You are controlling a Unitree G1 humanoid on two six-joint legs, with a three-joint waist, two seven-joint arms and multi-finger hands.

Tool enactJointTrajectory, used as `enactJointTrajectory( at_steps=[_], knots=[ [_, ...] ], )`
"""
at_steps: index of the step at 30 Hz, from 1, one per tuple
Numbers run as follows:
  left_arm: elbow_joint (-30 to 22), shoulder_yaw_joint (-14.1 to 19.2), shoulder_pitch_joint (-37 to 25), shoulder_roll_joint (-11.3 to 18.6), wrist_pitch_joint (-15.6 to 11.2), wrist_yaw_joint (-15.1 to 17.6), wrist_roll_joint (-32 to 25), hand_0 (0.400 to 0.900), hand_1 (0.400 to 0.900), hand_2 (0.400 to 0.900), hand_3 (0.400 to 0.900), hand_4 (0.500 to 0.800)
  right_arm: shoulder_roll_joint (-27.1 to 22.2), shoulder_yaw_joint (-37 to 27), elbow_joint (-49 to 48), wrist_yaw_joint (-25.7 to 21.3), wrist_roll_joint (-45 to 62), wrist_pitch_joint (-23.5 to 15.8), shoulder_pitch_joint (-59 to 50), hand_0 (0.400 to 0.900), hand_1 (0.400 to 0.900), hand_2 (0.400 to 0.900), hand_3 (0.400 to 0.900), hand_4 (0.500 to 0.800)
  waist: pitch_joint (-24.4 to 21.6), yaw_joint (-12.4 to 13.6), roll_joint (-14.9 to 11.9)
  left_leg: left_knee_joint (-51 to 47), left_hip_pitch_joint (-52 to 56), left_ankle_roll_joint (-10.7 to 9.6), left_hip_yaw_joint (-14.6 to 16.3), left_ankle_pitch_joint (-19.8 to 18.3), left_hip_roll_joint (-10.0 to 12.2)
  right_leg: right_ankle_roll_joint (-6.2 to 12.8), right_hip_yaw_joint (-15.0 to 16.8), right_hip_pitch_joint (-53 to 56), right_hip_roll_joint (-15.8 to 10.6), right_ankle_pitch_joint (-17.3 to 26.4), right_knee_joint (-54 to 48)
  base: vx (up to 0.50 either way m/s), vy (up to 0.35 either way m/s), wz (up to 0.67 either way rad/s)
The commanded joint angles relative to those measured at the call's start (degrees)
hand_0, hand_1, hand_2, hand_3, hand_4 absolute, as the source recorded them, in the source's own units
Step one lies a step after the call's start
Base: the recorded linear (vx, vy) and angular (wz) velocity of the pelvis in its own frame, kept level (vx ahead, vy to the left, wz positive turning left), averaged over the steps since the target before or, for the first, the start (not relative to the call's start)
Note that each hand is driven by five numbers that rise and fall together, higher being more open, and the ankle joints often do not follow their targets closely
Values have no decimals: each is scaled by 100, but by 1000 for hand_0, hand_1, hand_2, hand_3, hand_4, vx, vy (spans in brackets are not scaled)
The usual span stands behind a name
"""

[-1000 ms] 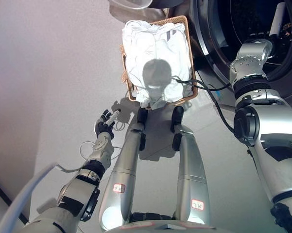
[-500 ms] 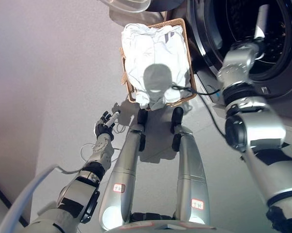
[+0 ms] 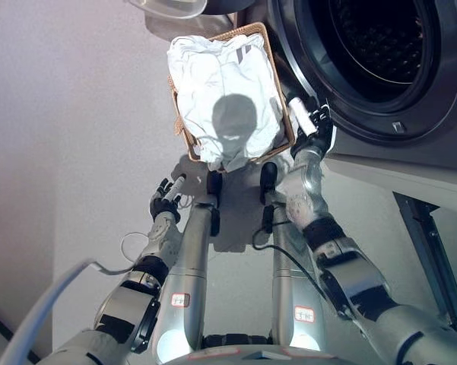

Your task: Put the clothes in the basket into the washing machine.

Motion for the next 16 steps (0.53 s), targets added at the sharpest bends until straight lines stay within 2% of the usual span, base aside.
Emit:
enactJointTrajectory(
  at_steps=[1, 5, 10, 11, 16],
  knots=[
    [-1, 157, 616, 3, -201, 3, 387, 900, 900, 900, 900, 800, -374, 117, -516, -175, -1893, 278, 398, 900, 900, 900, 900, 800, -271, -144, 8, -536, 481, -167, -151, -336, 25, 239, -67, 316, 24, -548, 152, 4, -7, 3],
    [487, 221, 752, 60, -104, -227, 706, 900, 900, 900, 900, 800, -531, 330, 699, -50, -2596, 726, 835, 900, 900, 900, 900, 800, -337, -81, -60, -900, 1225, -179, -172, -308, 36, 278, -142, 1060, 7, -510, -208, 46, -1, 1],
    [1080, 194, 925, 263, 107, -583, 1311, 900, 900, 900, 900, 800, -585, 463, 2350, 722, -2570, 1136, 1141, 900, 900, 900, 900, 800, -446, 28, -104, -1559, 2491, -173, -213, -232, 12, 344, -301, 2414, 45, -386, -1008, 86, 11, -1],
    [1158, 173, 974, 289, 161, -659, 1519, 900, 900, 900, 900, 800, -535, 388, 2663, 916, -2450, 1181, 1251, 900, 900, 900, 900, 800, -520, 39, -106, -1759, 2775, -178, -200, -196, 27, 362, -342, 2728, 67, -339, -1261, 124, 22, -5],
    [1550, 213, 1296, 392, 346, -872, 2114, 900, 900, 900, 900, 800, -440, -55, 3348, 1303, -2102, 1355, 1749, 900, 900, 900, 900, 800, -999, 48, -88, -2831, 4007, -207, -244, 47, 56, 429, -438, 3962, 181, -60, -2349, 127, 11, -2]
  ],
)
